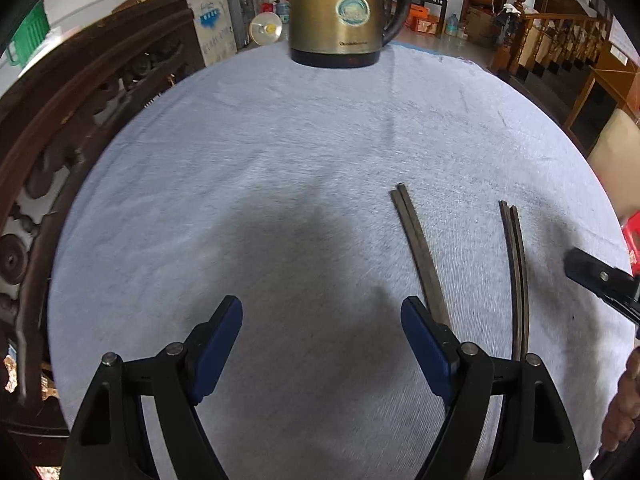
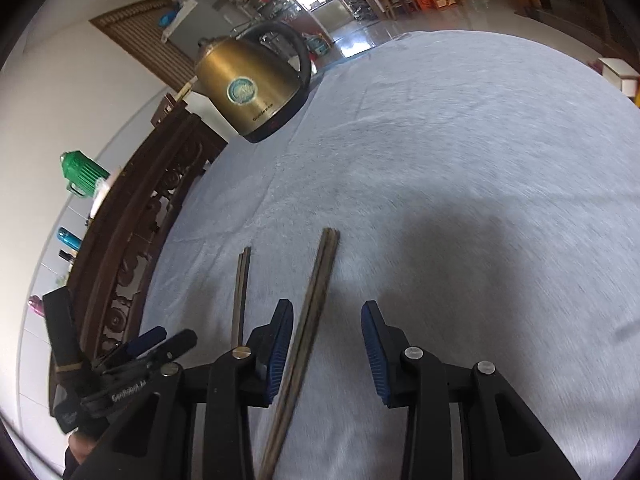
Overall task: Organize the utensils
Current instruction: 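Move both tools down toward the loose dark chopsticks on the cloth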
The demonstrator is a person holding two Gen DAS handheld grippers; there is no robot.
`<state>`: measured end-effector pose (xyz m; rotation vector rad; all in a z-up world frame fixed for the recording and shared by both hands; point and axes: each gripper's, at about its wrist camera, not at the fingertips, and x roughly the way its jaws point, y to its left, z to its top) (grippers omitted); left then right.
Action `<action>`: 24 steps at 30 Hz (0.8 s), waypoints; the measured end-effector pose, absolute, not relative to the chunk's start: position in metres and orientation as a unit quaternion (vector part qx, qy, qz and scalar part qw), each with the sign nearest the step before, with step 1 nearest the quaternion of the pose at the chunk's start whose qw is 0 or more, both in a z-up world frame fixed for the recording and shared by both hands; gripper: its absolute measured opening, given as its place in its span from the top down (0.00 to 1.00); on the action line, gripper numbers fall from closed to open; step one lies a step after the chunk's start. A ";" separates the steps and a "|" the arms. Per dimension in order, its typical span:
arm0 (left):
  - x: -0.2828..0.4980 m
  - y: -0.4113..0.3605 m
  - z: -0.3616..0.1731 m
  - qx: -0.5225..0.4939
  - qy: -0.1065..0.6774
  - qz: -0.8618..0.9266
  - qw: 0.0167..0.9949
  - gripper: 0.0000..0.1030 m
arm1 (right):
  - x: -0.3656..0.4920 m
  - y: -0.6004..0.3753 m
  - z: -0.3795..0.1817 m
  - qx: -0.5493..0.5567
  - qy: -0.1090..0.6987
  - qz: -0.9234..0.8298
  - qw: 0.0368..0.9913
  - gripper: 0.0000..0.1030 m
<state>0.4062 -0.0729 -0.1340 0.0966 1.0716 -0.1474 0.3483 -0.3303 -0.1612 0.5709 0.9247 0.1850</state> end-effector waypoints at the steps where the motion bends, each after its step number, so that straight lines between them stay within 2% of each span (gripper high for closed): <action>1: 0.409 -0.076 -0.137 0.045 0.512 -0.071 0.855 0.21 | 0.354 -0.327 -0.162 0.263 0.440 0.086 0.854 0.63; 8: 0.422 -0.089 -0.147 0.044 0.515 -0.085 0.852 0.21 | 0.379 -0.300 -0.168 0.184 0.448 0.061 0.873 0.64; 12: 0.427 -0.095 -0.157 0.058 0.521 -0.076 0.848 0.20 | 0.385 -0.285 -0.171 0.109 0.452 0.037 0.885 0.77; 15: 0.430 -0.096 -0.159 0.053 0.515 -0.078 0.852 0.20 | 0.384 -0.283 -0.170 0.077 0.453 0.030 0.888 0.78; 24: 0.432 -0.084 -0.158 0.060 0.512 -0.076 0.854 0.19 | 0.376 -0.303 -0.169 0.079 0.457 0.008 0.886 0.80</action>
